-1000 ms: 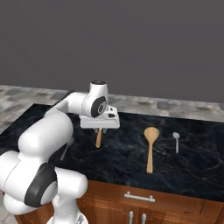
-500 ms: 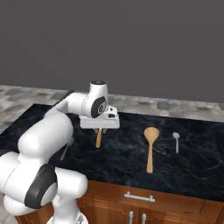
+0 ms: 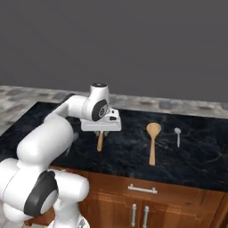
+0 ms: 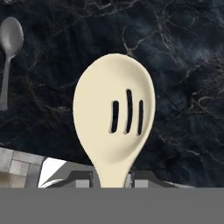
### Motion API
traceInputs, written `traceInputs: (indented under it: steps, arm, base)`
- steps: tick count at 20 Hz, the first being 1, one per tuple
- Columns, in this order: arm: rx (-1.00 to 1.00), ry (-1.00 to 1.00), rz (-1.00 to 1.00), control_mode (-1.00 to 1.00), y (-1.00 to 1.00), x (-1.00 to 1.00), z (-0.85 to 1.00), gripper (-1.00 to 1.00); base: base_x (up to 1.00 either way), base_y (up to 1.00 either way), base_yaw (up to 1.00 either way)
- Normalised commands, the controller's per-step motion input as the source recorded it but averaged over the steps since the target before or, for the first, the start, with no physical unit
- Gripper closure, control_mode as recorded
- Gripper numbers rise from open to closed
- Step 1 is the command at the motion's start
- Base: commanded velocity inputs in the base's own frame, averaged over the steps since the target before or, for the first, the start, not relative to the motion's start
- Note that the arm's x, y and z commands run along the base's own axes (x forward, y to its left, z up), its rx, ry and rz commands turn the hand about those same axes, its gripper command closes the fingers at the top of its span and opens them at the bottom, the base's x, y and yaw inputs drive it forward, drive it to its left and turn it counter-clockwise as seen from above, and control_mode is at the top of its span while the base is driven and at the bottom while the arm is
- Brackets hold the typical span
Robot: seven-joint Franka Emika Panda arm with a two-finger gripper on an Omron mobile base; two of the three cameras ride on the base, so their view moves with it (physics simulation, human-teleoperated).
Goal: Organize the utensils by type. Pick up the wooden spoons from the counter and place them in the open cabinet. Then pick up the metallic utensils from the counter and place them in the open drawer.
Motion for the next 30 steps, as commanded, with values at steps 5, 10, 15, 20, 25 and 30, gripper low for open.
traceInputs:
  steps: [5, 10, 15, 20, 25, 30]
  arm:
    - [0.00, 0.00, 0.00, 1.00, 0.00, 0.00, 0.00, 1.00]
    - [0.00, 0.00, 0.00, 1.00, 0.00, 0.00, 0.00, 1.00]
    - [0.00, 0.00, 0.00, 1.00, 0.00, 0.00, 0.00, 1.00]
    - [0.00, 0.00, 0.00, 1.00, 0.00, 0.00, 0.00, 1.00]
    - [0.00, 0.00, 0.00, 1.00, 0.00, 0.00, 0.00, 1.00]
    - [0.00, 0.00, 0.00, 1.00, 0.00, 0.00, 0.00, 1.00]
  base:
    - [-0.37, -0.06, -0.42]
    - [-0.04, 0.00, -0.82]
    - [0.00, 0.00, -0.97]
    - [0.00, 0.00, -0.95]
    - [0.00, 0.00, -0.94]
    - [0.00, 0.00, -0.99]
